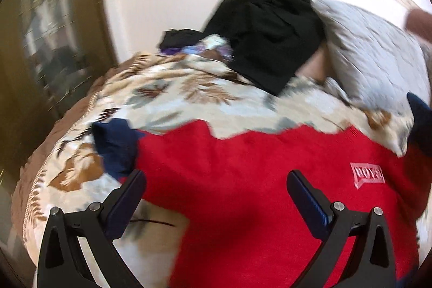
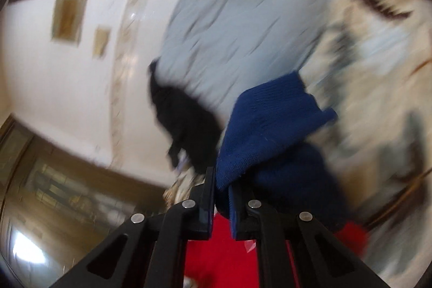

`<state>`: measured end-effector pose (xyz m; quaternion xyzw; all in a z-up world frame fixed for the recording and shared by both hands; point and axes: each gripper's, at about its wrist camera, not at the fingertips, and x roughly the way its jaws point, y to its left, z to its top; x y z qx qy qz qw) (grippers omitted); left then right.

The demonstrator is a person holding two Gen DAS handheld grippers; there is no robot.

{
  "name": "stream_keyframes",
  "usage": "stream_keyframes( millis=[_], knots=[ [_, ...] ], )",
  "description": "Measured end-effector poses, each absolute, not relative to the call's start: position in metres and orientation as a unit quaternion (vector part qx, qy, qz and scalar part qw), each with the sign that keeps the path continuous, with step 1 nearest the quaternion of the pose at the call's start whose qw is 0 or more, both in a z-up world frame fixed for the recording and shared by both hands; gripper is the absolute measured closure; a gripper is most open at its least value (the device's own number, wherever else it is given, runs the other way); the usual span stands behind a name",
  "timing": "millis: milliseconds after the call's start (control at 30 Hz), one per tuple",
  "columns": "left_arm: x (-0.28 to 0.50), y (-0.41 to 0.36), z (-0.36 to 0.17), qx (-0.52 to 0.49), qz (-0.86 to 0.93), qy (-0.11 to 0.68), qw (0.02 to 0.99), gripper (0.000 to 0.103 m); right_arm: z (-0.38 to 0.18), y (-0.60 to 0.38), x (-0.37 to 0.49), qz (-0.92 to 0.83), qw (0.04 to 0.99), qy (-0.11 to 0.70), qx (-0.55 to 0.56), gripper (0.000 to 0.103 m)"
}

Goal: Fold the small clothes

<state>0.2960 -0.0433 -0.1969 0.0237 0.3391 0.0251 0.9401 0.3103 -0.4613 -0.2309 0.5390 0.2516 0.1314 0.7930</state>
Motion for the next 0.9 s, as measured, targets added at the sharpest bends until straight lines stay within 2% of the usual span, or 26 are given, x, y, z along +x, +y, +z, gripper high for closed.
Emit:
stream_keyframes(
  millis=[267, 367, 400, 467, 500, 667, 767, 900],
  knots=[
    [0.294, 0.024, -0.189, 0.005, 0.109, 0.314, 0.943, 0.000, -0.246, -0.314, 0.342, 0.237, 0.757, 0.338, 0.507, 0.093],
    [0.296, 0.053, -0.188, -0.024, 0.137, 0.315, 0.939, 0.000, -0.268, -0.259, 0.345, 0.263, 0.725, 0.397, 0.498, 0.084],
    [0.297, 0.060, -0.188, -0.033, 0.144, 0.315, 0.937, 0.000, -0.274, -0.249, 0.340, 0.265, 0.717, 0.415, 0.493, 0.076],
    [0.296, 0.074, -0.187, -0.054, 0.159, 0.313, 0.935, 0.000, -0.287, -0.234, 0.331, 0.278, 0.683, 0.436, 0.515, 0.012],
    [0.297, 0.080, -0.187, -0.064, 0.164, 0.314, 0.933, 0.000, -0.289, -0.234, 0.324, 0.278, 0.672, 0.432, 0.534, 0.006],
    [0.293, 0.083, -0.190, -0.089, 0.159, 0.317, 0.931, 0.000, -0.270, -0.256, 0.295, 0.285, 0.695, 0.386, 0.536, 0.006],
    [0.291, 0.064, -0.189, -0.071, 0.135, 0.323, 0.934, 0.000, -0.266, -0.290, 0.284, 0.248, 0.704, 0.368, 0.555, 0.006],
    [0.289, 0.048, -0.186, -0.046, 0.128, 0.326, 0.936, 0.000, -0.292, -0.309, 0.294, 0.225, 0.668, 0.381, 0.598, 0.006]
  ],
)
